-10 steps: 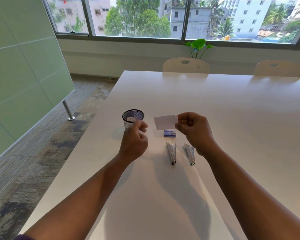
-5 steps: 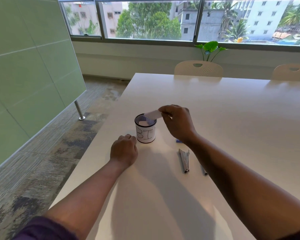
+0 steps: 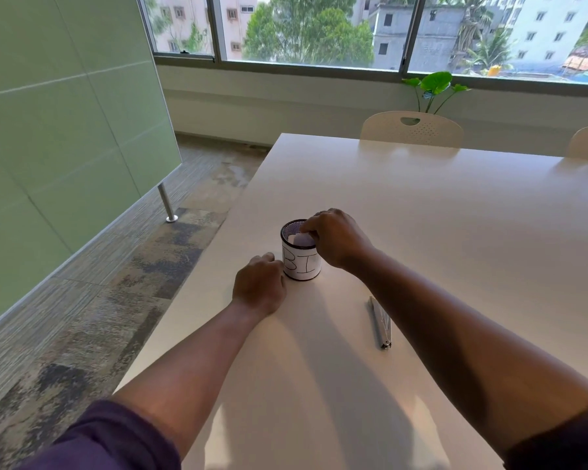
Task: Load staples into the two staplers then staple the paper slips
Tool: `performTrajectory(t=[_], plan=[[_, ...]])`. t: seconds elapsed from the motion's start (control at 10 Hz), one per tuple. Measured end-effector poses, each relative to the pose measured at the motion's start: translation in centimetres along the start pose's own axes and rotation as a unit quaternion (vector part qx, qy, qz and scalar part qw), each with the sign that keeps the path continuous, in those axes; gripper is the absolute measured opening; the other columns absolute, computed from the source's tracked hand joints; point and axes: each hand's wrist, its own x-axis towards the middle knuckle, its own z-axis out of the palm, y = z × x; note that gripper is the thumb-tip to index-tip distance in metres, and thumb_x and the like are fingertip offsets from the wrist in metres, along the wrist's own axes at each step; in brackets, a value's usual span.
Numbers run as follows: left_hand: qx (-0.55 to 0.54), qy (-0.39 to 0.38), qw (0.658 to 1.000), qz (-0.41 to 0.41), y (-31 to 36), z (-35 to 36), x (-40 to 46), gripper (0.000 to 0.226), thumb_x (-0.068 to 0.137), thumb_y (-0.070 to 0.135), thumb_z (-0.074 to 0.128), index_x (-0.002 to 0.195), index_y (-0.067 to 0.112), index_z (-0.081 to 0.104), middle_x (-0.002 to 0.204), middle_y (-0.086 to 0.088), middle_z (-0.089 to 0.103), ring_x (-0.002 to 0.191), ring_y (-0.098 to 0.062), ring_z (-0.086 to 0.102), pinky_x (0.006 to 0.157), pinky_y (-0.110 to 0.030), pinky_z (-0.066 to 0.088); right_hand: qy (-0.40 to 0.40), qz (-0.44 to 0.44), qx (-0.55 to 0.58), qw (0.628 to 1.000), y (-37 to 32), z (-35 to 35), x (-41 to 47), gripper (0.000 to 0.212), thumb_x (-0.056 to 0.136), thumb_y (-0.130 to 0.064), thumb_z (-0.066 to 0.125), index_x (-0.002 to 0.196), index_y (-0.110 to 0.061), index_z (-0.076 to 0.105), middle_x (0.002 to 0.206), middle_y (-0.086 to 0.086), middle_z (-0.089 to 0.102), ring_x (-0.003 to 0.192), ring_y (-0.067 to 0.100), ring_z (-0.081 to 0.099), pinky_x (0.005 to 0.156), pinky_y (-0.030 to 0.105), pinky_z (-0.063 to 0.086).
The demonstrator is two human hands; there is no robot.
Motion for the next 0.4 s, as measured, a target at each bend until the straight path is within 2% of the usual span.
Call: performTrajectory(t=[0.1, 0.2, 0.3, 0.4], plan=[[0.002, 0.003, 1.000, -0.002, 0.0, 0.0, 0.0, 0.015, 0.083, 0.020, 0.056, 0.076, 0.012, 0.066, 0.085, -0.006, 0.063, 0.083, -0.033, 0.064, 0.056, -0.034, 0.046, -0.004, 0.009, -0.011, 1.000, -0.1, 0.5, 0.2, 0.022, 0.098, -0.021, 0.060, 0.083, -0.008, 0.070, 0.079, 0.017, 0.068, 0.080, 0.039, 0.061, 0.069, 0.041, 0.052], [0.005, -0.003, 1.000, -0.005, -0.3, 0.1, 0.0, 0.015, 0.082, 0.019, 0.057, 0.074, 0.011, 0.066, 0.082, -0.006, 0.062, 0.080, -0.033, 0.064, 0.055, -0.033, 0.044, 0.018, 0.025, 0.000, 1.000, 0.0, 0.9, 0.5, 0.016, 0.091, -0.008, 0.060, 0.095, -0.009, 0.076, 0.089, 0.018, 0.075, 0.085, 0.041, 0.064, 0.073, 0.043, 0.055], [-0.002, 0.002, 1.000, -0.005, -0.3, 0.2, -0.1, 0.014, 0.080, 0.019, 0.057, 0.072, 0.012, 0.065, 0.080, -0.005, 0.062, 0.079, -0.033, 0.064, 0.054, -0.032, 0.042, 0.045, 0.022, 0.020, 0.999, 0.0, 1.2, 0.3, 0.019, 0.089, -0.007, 0.061, 0.098, -0.008, 0.077, 0.092, 0.017, 0.076, 0.086, 0.040, 0.066, 0.072, 0.040, 0.054], [-0.002, 0.018, 1.000, -0.002, -0.4, 0.6, 0.0, 0.011, 0.080, 0.019, 0.059, 0.073, 0.013, 0.066, 0.080, -0.005, 0.061, 0.078, -0.033, 0.064, 0.053, -0.033, 0.044, 0.108, 0.037, 0.061, 0.992, 0.3, 1.7, -0.1, 0.019, 0.090, -0.004, 0.060, 0.098, -0.009, 0.077, 0.093, 0.014, 0.077, 0.089, 0.038, 0.066, 0.067, 0.033, 0.045]])
